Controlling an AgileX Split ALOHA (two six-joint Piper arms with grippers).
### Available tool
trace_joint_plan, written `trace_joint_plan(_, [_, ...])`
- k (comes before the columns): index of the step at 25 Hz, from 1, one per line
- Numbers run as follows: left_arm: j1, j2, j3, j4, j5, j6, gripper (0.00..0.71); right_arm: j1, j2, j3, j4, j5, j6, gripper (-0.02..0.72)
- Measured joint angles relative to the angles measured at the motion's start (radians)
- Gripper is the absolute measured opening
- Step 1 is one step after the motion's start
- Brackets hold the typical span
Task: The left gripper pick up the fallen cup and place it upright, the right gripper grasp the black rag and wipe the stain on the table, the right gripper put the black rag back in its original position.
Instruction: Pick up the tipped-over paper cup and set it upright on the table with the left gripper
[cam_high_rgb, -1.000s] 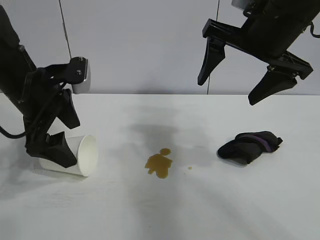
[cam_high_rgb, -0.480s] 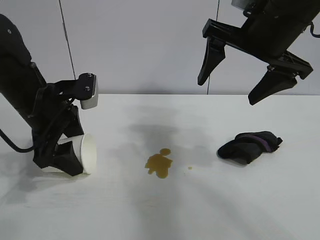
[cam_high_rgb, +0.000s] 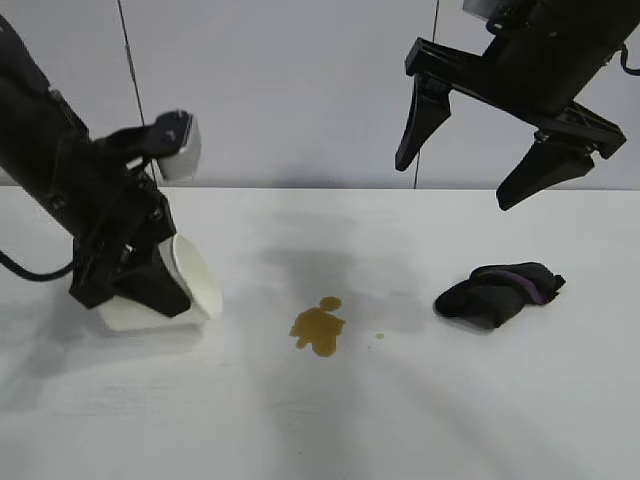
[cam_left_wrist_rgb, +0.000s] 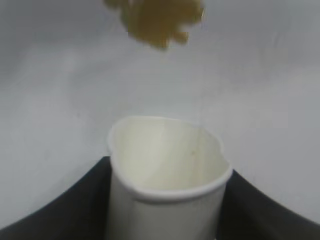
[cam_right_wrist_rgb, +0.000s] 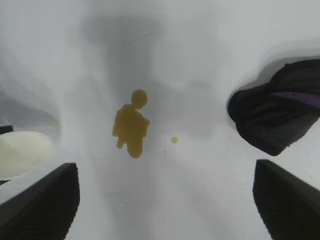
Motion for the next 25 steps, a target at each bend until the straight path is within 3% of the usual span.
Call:
trace_joint_plan(5, [0.036, 0.068, 0.064, -0.255, 0.08, 0.258, 0.379, 0.0, 0.0, 0.0, 0.0, 0.0, -0.001, 0.653])
trace_joint_plan(15, [0.036, 0.279, 0.081, -0.287, 0.076, 0.468, 0.377, 0.0, 0.0, 0.0, -0.002, -0.001, -0.022, 0.653])
trace_joint_plan(25, [0.036, 0.356, 0.081, -0.296, 0.075, 0.493, 0.377, 0.0, 0.0, 0.0, -0.002, -0.02, -0.022, 0.653])
